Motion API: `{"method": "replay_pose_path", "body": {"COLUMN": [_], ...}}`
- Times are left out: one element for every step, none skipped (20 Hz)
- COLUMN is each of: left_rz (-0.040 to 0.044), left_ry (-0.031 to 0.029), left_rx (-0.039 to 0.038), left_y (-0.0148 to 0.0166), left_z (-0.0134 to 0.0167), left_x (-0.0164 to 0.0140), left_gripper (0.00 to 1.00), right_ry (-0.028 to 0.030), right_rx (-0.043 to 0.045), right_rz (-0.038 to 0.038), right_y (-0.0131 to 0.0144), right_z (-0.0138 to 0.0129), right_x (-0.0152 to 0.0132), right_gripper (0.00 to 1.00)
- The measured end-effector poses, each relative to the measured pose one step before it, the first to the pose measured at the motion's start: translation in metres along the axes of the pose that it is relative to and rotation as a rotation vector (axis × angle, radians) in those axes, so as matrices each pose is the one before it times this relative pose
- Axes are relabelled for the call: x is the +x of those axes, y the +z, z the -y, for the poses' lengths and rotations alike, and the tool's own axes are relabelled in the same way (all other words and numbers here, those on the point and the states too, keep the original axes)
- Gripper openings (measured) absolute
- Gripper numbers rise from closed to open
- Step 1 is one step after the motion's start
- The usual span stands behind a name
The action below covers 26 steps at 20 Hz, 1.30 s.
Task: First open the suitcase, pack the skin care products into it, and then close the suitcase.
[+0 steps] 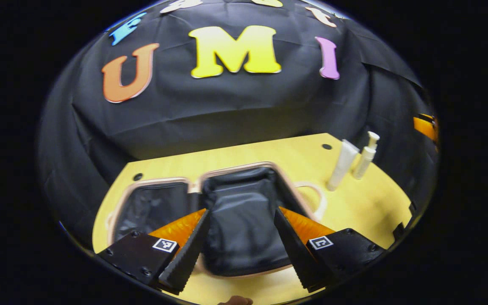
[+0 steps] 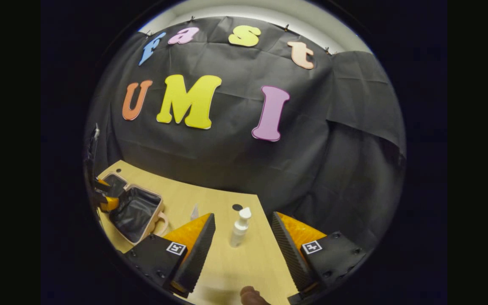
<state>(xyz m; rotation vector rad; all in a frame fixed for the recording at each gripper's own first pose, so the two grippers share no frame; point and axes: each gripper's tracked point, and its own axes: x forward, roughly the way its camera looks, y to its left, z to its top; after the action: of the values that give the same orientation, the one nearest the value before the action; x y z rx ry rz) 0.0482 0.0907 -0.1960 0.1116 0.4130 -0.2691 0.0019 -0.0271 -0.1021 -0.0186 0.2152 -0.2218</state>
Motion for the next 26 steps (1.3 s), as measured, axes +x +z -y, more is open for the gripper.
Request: {"method": "replay_pose_path", "body": {"left_rz": [-0.00431, -0.00341, 0.00425, -0.00441, -0.00958, -0.00022, -0.00167, -0.00882, -0.00778, -0.00568, -0.00399, -0.00597, -0.00675, -0.00338, -0.00543, 0.0008, 0.00075, -0.00218, 0.00362, 0.00752, 0.00841, -0.00076, -0.00721, -0.0016, -0.00709, -0.00651], "left_ry": [-0.02968, -0.03183, -0.0251, -0.02194, -0.02647, -0.01811, -0.01567, -0.00775, -0.0027, 0.00437, 0.00675, 0.00883, 0.01051, 0.01686, 0.01315, 0.01979, 0.00704, 0.00924, 0.01656, 0.00838, -0.00709, -0.00918, -0.00265, 0.0111, 0.00722, -0.01144], "left_rx": [0.00068, 0.0021, 0.00183, -0.00006, 0.00079, 0.00226, 0.00176, 0.00077, -0.00287, -0.00454, -0.00782, -0.00509, -0.00753, -0.00824, -0.01027, -0.01778, -0.01568, -0.00813, 0.00448, 0.00541, -0.00122, -0.00029, 0.00377, 0.01531, 0.00938, -0.00952], "left_y": [0.00096, 0.00346, 0.00422, -0.00007, 0.00156, 0.00232, 0.00182, 0.00067, 0.00302, -0.00035, -0.00052, -0.00104, -0.00039, -0.00118, -0.00104, 0.0008, 0.00043, -0.0001, 0.00043, 0.0011, 0.00192, -0.00004, -0.00163, -0.00042, -0.00106, -0.00093], "left_z": [0.02553, 0.02613, 0.02233, 0.0218, 0.02104, 0.01588, 0.01184, 0.01091, 0.00782, 0.00738, 0.0088, 0.00409, 0.00253, 0.00033, 0.00027, -0.00163, -0.00016, -0.00116, -0.0021, -0.0011, 0.00241, 0.00297, 0.00119, -0.0009, -0.00317, 0.00241], "left_x": [0.00836, 0.00864, 0.00902, 0.01119, 0.01083, 0.01071, 0.01071, 0.01237, 0.01401, 0.01329, 0.01879, 0.01253, 0.01562, 0.01473, 0.01111, 0.01113, 0.00683, 0.00517, 0.00408, 0.00398, 0.00209, 0.00093, 0.00019, 0.00089, -0.00099, -0.00184], "left_gripper": [0.97, 0.96, 0.96, 0.97, 0.96, 0.96, 0.96, 0.96, 0.96, 0.96, 0.96, 0.96, 0.96, 0.96, 0.95, 0.94, 1.0, 0.93, 0.93, 0.92, 0.86, 0.81, 0.71, 0.68, 0.6, 0.46], "right_ry": [0.00056, 0.00801, 0.00432, 0.00851, 0.01574, 0.00571, 0.00482, 0.00016, -0.00342, -0.00043, 0.00194, -0.00063, 0.00108, 0.00232, 0.00246, 0.00923, 0.0088, 0.01388, 0.01514, 0.0214, 0.01637, 0.016, 0.01572, 0.01251, 0.01723, 0.02599], "right_rx": [-0.00162, -0.0036, -0.00432, -0.0028, 0.00035, -0.00102, 0.00148, -0.00032, -0.00231, -0.00013, 0.00234, -0.00175, -0.00518, -0.00755, -0.00962, -0.00888, -0.00539, -0.00434, -0.00489, -0.00294, 0.002, 0.004, 0.00565, 0.00423, 0.00535, 0.01013], "right_rz": [-0.00895, -0.00893, -0.00642, -0.00555, -0.01013, -0.01332, -0.01014, -0.01316, -0.01748, -0.01801, -0.01585, -0.0162, -0.01535, -0.01187, -0.0092, -0.01046, -0.00694, -0.00367, -0.00381, -0.00197, -0.00005, 0.00273, 0.00628, 0.00616, 0.00636, 0.00525], "right_y": [-0.00457, -0.00562, -0.00406, -0.00436, -0.004, -0.0062, -0.00419, -0.00608, -0.00648, -0.00596, -0.00579, -0.00572, -0.00641, -0.00542, -0.00417, -0.00572, -0.00414, -0.00272, -0.00166, -0.00014, 0.00128, 0.00172, 0.00449, 0.00249, 0.00527, 0.00492], "right_z": [0.009, 0.00767, 0.0088, 0.0094, 0.00592, 0.00615, 0.00729, 0.00746, 0.00817, 0.00739, 0.0071, 0.00668, 0.00572, 0.00417, 0.00353, 0.0036, 0.00036, -0.00105, -0.00239, -0.00479, -0.00414, -0.00429, -0.00495, -0.00481, -0.00828, -0.01211], "right_x": [0.00366, 0.00357, 0.004, 0.00374, 0.00396, 0.00483, 0.00443, 0.00404, 0.00483, 0.00351, 0.00381, 0.00307, 0.0047, 0.00425, 0.00432, 0.0056, 0.00472, 0.00531, 0.00585, 0.00814, 0.00577, 0.00585, 0.00607, 0.00707, 0.01016, 0.01133], "right_gripper": [0.8, 0.8, 0.8, 0.8, 0.8, 0.81, 0.81, 0.81, 0.8, 0.8, 0.8, 0.8, 0.8, 0.8, 0.8, 0.8, 0.8, 0.81, 0.81, 0.8, 0.8, 0.81, 0.81, 0.81, 0.8, 0.81]}}
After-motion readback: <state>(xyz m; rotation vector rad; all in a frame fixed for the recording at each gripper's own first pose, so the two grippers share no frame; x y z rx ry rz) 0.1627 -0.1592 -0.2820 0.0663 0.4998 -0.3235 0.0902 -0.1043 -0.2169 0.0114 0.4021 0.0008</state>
